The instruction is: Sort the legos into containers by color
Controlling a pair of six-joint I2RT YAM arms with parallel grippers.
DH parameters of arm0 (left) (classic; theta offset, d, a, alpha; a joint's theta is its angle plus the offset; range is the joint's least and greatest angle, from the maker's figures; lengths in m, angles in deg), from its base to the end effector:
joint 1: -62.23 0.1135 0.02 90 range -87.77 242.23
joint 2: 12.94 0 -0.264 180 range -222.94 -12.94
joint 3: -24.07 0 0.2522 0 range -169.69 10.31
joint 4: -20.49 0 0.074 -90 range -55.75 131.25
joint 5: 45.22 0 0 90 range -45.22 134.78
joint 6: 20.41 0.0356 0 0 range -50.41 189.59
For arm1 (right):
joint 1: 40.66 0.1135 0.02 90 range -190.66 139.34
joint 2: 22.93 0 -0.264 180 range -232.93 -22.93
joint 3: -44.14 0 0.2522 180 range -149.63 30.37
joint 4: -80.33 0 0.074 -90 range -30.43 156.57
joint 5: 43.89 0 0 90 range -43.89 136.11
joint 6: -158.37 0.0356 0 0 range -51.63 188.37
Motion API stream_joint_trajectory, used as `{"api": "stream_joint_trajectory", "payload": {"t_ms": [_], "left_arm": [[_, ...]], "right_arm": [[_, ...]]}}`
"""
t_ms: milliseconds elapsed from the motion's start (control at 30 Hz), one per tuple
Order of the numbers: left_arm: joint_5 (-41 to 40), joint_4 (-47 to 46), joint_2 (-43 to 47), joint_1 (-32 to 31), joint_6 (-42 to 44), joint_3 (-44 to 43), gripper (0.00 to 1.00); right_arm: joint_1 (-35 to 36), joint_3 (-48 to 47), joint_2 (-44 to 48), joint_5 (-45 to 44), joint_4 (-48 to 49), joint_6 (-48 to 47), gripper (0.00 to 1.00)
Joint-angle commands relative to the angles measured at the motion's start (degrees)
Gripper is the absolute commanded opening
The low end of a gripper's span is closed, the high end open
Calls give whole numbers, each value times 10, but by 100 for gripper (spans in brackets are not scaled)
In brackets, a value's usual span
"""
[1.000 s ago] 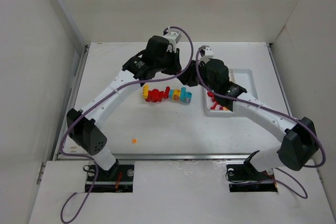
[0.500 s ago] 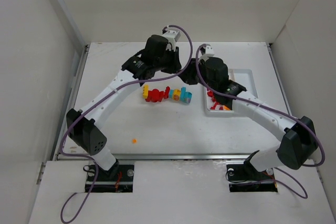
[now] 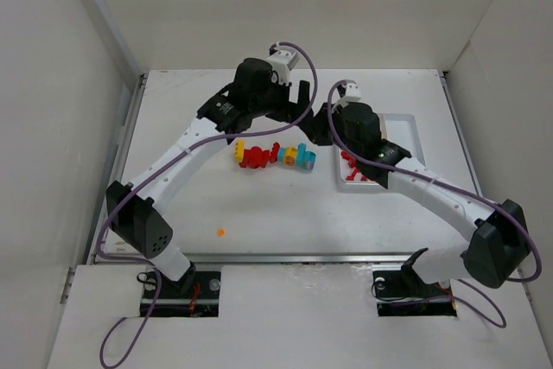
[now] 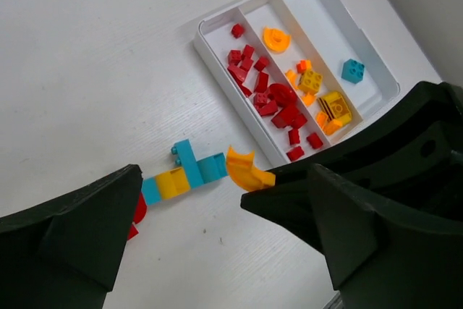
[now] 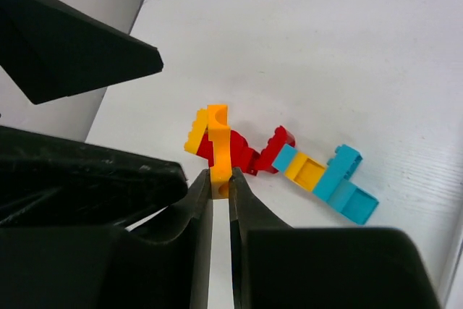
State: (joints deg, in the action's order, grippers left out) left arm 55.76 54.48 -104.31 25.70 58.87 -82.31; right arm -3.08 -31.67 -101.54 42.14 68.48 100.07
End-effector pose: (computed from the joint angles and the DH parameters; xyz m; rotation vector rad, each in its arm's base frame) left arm 0.2956 -0.2274 0.4073 0.5690 1.8813 -0.7334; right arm 0.2596 0.1967 0.3323 -0.0466 1.8981 0.7790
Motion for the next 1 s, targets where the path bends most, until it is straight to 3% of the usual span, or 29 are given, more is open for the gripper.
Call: {"api": "stream_joint_trajectory", "payload": {"t_ms": [0, 133, 267, 300, 433, 467, 600, 767, 967], "left_arm": [[69, 11, 29, -16, 25, 23, 100], [50, 11, 42, -16, 110, 28, 100], [38, -10, 98, -11, 323, 122, 100], [47, -15, 111, 2, 422, 148, 100], [96, 27, 181, 33, 646, 287, 100], [107, 52, 195, 38, 770, 310, 100], [124, 202, 232, 46, 1023, 392, 100], [114, 313, 224, 46, 1139, 397, 93], [57, 336, 202, 46, 1229, 442, 85]], "right_arm": [[-15, 16, 43, -32, 66, -2, 0], [-80, 59, 84, -39, 15, -8, 0], [-174, 54, 81, -60, -119, -54, 0], [-188, 54, 74, -60, -146, -74, 0], [-218, 46, 27, -99, -247, -107, 0], [-225, 40, 16, -104, -266, -115, 0], [-230, 26, -33, -97, -277, -123, 2], [-230, 5, -61, -119, -285, -117, 10], [-230, 5, -66, -126, -290, -117, 25]]}}
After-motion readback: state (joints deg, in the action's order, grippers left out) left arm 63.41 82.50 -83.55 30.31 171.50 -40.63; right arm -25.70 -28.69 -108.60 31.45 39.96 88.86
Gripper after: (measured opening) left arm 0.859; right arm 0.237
